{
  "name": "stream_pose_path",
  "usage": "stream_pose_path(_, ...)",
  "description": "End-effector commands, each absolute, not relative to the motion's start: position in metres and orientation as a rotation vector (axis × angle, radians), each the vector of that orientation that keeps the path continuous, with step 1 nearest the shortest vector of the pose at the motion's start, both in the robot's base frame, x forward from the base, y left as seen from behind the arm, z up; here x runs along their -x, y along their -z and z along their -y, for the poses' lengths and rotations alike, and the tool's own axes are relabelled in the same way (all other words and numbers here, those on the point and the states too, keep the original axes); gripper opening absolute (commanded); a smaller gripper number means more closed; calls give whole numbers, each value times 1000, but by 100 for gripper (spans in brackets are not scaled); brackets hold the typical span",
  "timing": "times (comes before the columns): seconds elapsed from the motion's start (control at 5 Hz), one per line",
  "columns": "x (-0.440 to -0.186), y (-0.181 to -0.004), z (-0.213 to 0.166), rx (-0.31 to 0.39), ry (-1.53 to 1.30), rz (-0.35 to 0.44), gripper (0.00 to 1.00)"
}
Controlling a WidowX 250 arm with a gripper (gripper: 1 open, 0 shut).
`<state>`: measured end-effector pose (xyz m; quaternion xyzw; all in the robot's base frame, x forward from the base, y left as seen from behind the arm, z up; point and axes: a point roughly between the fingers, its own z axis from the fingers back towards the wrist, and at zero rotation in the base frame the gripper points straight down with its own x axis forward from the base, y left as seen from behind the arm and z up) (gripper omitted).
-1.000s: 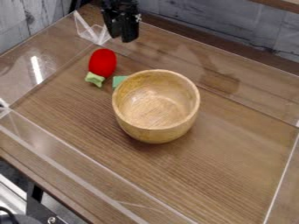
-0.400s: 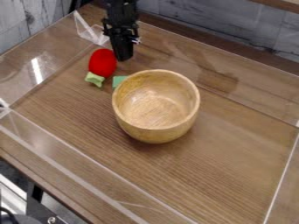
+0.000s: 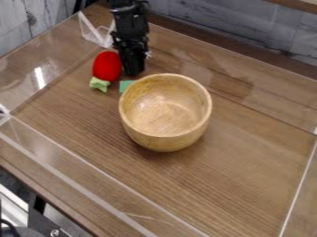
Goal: Move the red fruit to the left side of the table
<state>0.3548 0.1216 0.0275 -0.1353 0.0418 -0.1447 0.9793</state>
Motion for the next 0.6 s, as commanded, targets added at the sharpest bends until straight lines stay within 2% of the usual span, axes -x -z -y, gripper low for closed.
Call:
stream_pose_path(0.0, -360, -44, -115, 257, 299, -25, 100)
stream_pose_path(0.4, -356, -58, -113, 295, 104, 17, 100)
